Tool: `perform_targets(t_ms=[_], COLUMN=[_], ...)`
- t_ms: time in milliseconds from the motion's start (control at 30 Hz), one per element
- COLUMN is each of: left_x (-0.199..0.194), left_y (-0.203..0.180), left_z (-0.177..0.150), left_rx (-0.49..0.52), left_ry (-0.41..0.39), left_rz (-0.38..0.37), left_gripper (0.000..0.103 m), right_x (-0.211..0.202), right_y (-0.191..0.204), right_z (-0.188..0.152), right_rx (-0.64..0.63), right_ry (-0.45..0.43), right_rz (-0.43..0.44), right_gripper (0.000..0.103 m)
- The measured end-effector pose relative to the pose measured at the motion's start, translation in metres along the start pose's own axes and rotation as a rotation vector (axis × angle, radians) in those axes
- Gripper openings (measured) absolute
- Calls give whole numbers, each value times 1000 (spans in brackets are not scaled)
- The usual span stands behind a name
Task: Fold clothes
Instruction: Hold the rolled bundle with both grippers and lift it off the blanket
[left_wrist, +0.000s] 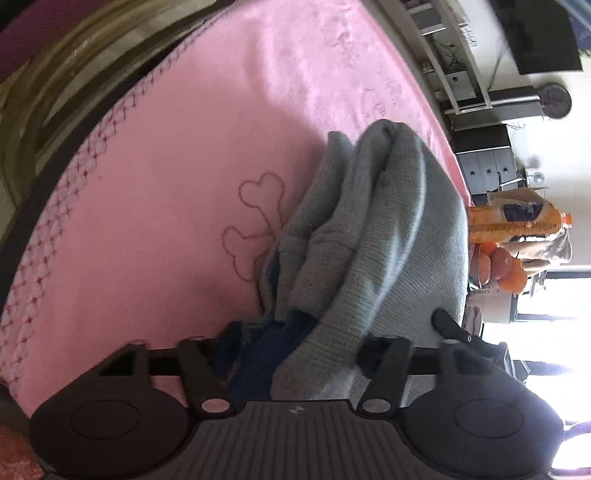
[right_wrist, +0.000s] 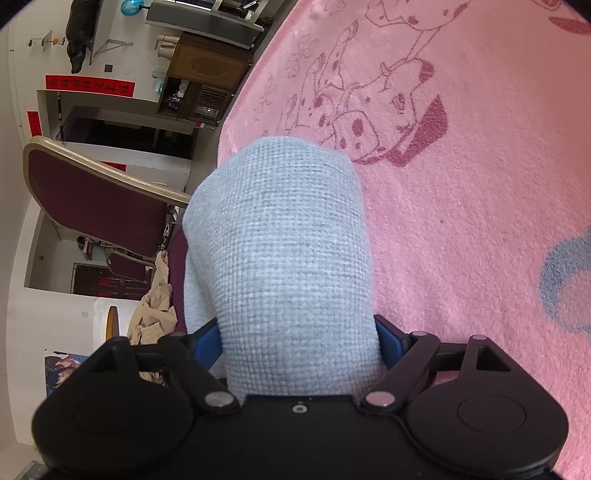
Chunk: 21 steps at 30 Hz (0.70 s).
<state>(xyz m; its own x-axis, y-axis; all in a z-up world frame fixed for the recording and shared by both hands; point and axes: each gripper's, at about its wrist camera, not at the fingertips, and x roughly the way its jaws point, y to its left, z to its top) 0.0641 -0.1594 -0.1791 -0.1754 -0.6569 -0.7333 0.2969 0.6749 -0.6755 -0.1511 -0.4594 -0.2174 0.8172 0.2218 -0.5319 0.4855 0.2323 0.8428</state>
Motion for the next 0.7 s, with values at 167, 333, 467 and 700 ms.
perform_targets(t_ms=[167, 333, 467, 700], left_x=[-14, -29, -41, -7], left_y=[-30, -44, -73, -151], left_z=[-11, -26, -44, -88], left_rx=[160, 216, 254, 393], left_ry=[-48, -98, -127, -97], left_rz=[65, 77, 13, -92], left_gripper=[37, 28, 27, 27], right_x=[-6, -18, -52, -146], right_y=[15, 39, 53, 42], right_z=[-8, -20, -33, -51], right_rx=[1, -33, -56, -48], right_ry=[-38, -73, -92, -212], right_rz=[-37, -63, -31, 4], right_gripper=[66, 59, 59, 58])
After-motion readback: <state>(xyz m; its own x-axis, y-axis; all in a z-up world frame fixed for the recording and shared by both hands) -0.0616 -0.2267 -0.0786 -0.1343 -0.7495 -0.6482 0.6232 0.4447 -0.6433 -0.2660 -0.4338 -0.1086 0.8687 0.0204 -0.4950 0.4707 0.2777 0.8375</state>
